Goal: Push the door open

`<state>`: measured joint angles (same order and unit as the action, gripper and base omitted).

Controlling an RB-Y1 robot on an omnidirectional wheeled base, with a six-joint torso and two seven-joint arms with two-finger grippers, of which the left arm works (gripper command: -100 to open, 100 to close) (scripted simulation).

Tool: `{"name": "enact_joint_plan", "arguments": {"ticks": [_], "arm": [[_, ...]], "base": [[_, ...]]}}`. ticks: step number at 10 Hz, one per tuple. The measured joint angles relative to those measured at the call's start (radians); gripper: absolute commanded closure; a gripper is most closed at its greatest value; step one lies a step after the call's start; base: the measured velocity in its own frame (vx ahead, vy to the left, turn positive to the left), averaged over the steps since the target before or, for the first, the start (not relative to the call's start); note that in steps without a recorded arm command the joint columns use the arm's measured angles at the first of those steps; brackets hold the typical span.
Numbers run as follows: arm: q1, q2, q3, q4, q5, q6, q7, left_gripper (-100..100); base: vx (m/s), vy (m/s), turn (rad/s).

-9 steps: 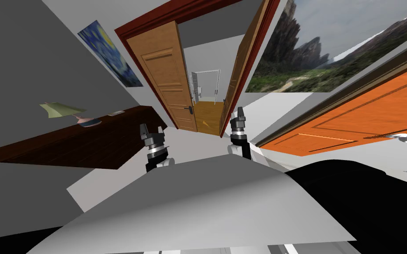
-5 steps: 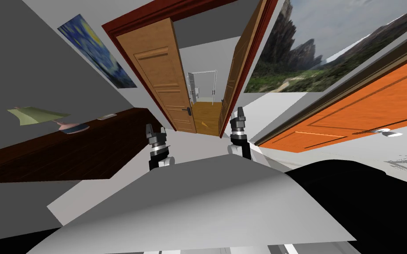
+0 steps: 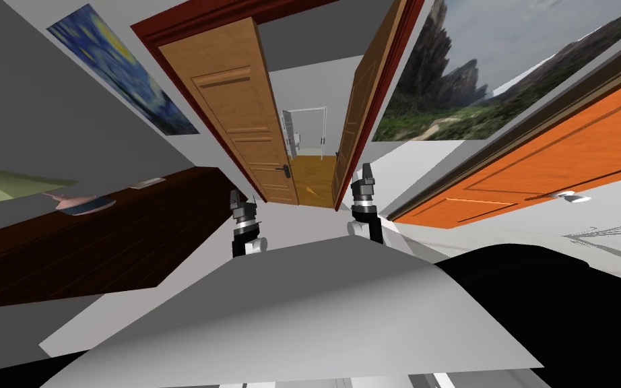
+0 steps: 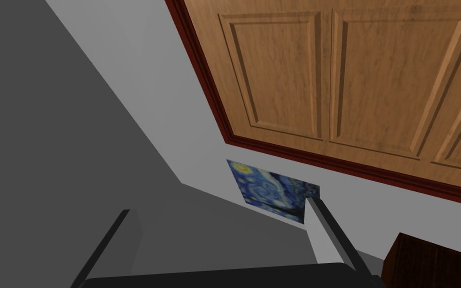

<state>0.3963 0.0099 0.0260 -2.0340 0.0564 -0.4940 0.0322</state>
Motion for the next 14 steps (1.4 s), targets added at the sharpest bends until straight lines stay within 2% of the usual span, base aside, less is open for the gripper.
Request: {"name": "enact_joint_plan", "arguments": {"ticks": [3, 7, 9, 12, 14], "arm": [[-0.035, 0.015, 0.018, 0.055, -0.001, 0.009, -0.007, -100], [-0.106, 0.033, 0.049, 0.154, -0.003, 0.022, -0.020, -100], [-0.129, 0.038, 0.060, 0.204, -0.005, 0.019, -0.027, -100], [-0.176, 0.052, 0.085, 0.271, -0.005, 0.033, -0.034, -100], [-0.215, 0.052, 0.099, 0.325, -0.008, 0.043, -0.046, -100]], "base": [[0.079, 0.078, -0.105], [0.087, 0.079, -0.122], [0.088, 0.105, -0.109], [0.076, 0.092, -0.128], [0.070, 0.098, -0.137]]}}
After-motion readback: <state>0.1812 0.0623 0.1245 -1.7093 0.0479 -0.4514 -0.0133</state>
